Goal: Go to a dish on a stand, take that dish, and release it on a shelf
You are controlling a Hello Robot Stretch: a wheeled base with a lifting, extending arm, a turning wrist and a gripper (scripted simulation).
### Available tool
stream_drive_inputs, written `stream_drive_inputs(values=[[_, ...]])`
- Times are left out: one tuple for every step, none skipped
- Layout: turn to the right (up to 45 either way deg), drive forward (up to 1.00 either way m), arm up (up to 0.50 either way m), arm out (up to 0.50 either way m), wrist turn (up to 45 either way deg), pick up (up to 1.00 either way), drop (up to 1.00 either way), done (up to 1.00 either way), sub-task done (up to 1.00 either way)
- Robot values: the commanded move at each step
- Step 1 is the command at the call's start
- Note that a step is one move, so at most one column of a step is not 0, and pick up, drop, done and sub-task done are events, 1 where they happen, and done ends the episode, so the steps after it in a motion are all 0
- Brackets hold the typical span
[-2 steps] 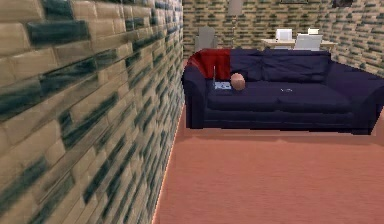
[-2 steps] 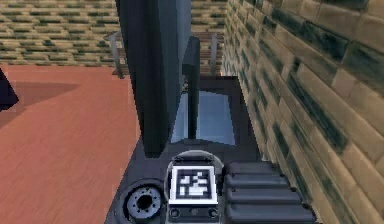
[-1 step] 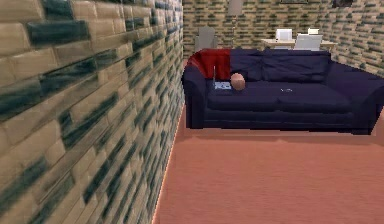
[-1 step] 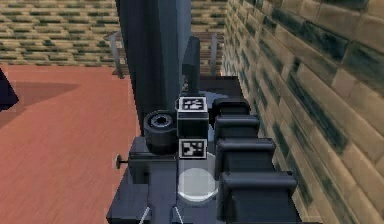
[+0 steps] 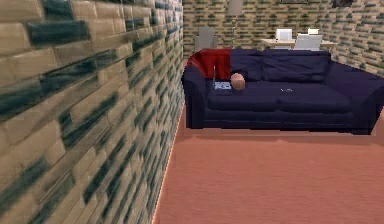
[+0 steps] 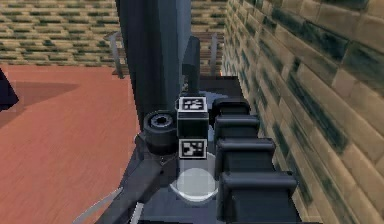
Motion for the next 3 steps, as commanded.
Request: stream_drive_inputs(values=[[0.0,0.00,0.00,0.00,45.0,0.00,0.00,0.00,0.00],[0.0,0.00,0.00,0.00,45.0,0.00,0.00,0.00,0.00],[0.0,0.00,0.00,0.00,45.0,0.00,0.00,0.00,0.00]])
